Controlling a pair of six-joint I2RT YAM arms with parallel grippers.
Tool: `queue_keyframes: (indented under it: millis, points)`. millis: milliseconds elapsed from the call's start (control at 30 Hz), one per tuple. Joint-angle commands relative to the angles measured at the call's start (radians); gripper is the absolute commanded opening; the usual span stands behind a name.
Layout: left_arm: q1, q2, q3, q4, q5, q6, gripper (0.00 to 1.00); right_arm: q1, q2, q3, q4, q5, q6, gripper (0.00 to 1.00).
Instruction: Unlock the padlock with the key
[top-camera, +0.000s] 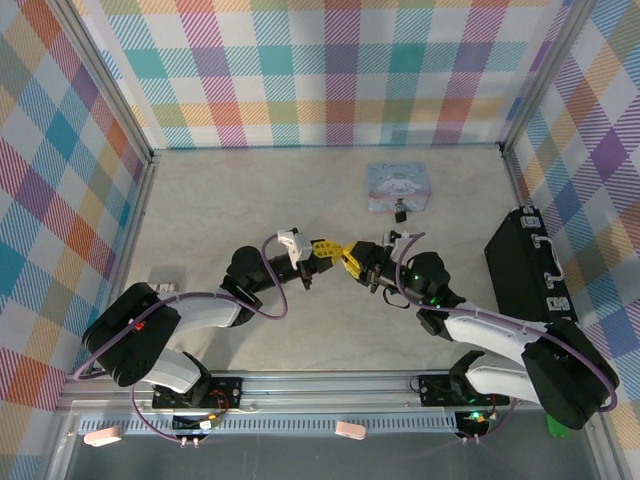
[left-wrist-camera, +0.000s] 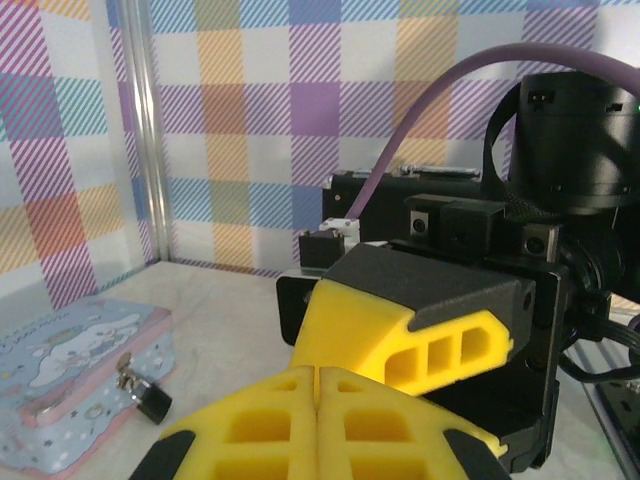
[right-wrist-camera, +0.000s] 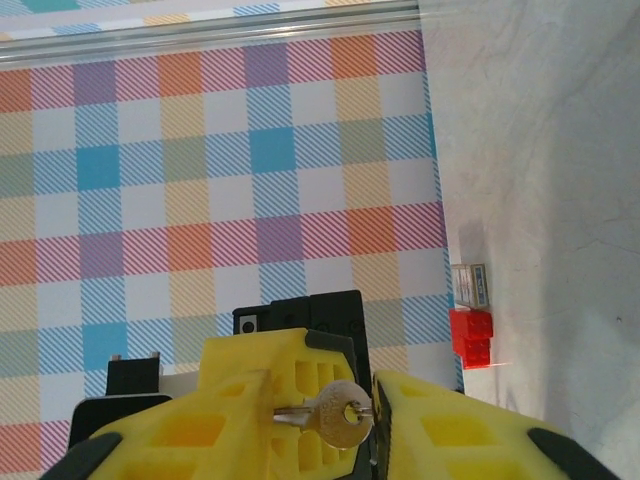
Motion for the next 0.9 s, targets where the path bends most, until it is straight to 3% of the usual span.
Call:
queue_keyframes:
  millis: [0, 867]
  points:
    - [0.007, 0.015, 0.041, 0.106, 0.054, -0.033, 0.00, -0.002, -0.022, -0.017, 0.059, -0.002, 0.015, 0.31]
    - [0.003, 0.001, 0.066, 0.115, 0.000, -0.039, 0.00, 0.016, -0.011, -0.003, 0.152, 0.016, 0.064, 0.28]
